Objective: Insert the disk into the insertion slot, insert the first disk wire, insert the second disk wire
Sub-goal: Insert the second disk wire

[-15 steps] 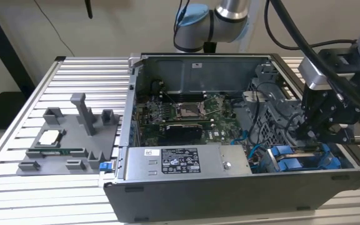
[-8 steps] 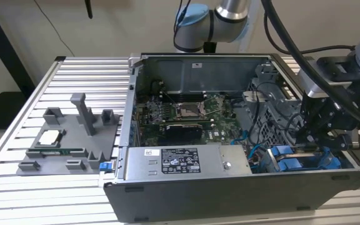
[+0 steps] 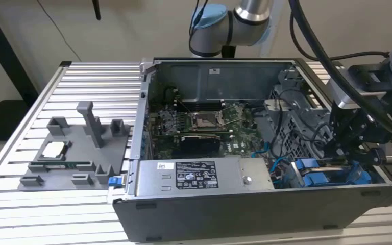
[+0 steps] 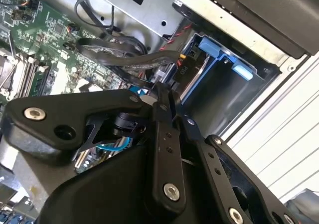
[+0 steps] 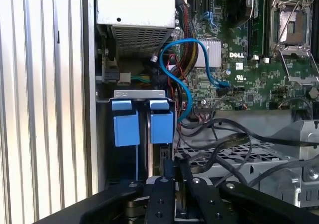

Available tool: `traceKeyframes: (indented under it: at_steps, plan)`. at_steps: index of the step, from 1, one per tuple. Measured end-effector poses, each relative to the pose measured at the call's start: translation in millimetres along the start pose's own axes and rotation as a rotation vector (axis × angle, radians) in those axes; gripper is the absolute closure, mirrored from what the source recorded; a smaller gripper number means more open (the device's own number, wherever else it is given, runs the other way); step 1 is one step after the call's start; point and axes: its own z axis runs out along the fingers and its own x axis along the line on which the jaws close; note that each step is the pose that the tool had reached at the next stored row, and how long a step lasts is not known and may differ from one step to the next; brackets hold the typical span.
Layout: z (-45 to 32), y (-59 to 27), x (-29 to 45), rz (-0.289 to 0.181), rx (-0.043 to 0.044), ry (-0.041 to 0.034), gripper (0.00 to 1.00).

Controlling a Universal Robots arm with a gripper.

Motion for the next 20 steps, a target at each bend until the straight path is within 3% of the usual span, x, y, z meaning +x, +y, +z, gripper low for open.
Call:
traceKeyframes:
  at_steps: [20]
  plan:
    - [5.0,-3.5,2.0,0.0,0.0018,0.0002,0.84]
